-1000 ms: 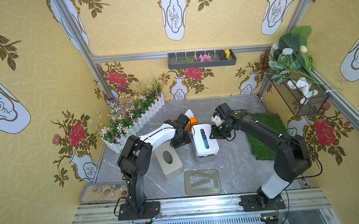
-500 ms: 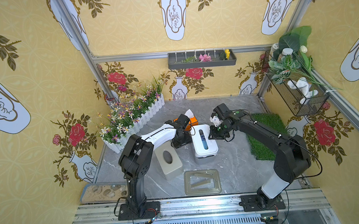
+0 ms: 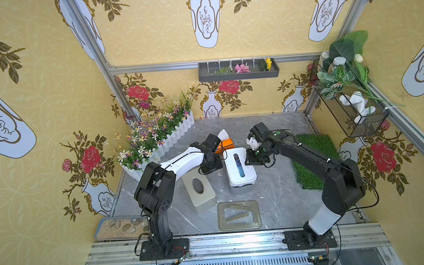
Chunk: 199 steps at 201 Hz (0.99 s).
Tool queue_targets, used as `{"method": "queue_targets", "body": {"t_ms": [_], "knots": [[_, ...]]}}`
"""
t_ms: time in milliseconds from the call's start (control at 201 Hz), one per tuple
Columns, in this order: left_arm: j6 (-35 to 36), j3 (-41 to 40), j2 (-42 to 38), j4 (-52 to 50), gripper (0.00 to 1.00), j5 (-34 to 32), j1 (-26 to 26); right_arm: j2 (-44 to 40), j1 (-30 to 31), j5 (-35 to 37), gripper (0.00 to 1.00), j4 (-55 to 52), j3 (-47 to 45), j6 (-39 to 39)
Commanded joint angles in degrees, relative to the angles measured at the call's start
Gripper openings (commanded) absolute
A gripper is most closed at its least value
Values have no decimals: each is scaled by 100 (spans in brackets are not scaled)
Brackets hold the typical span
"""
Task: Put the tissue paper into the tissue box
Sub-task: Close the box lid on the tissue box.
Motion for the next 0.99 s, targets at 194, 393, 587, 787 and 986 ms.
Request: {"method": "queue_targets", "body": {"t_ms": [194,393,587,787,986], "knots": [[66,-5,-118,-177,50,-197,163,83,42,72,6,-48,33,-26],[112,38,-118,-224,50,-210,183,175,90,184,6,-136,104,-50],[184,136,-107,-297,51,-254,183,220,154,275,6,-202,209,-40],[215,180,-108,-334,51,-266,183,273,252,405,6,-307,313,-27],[219,241,-200,-351,51,-289,180,373,358,531,5,-401,362,1]]}}
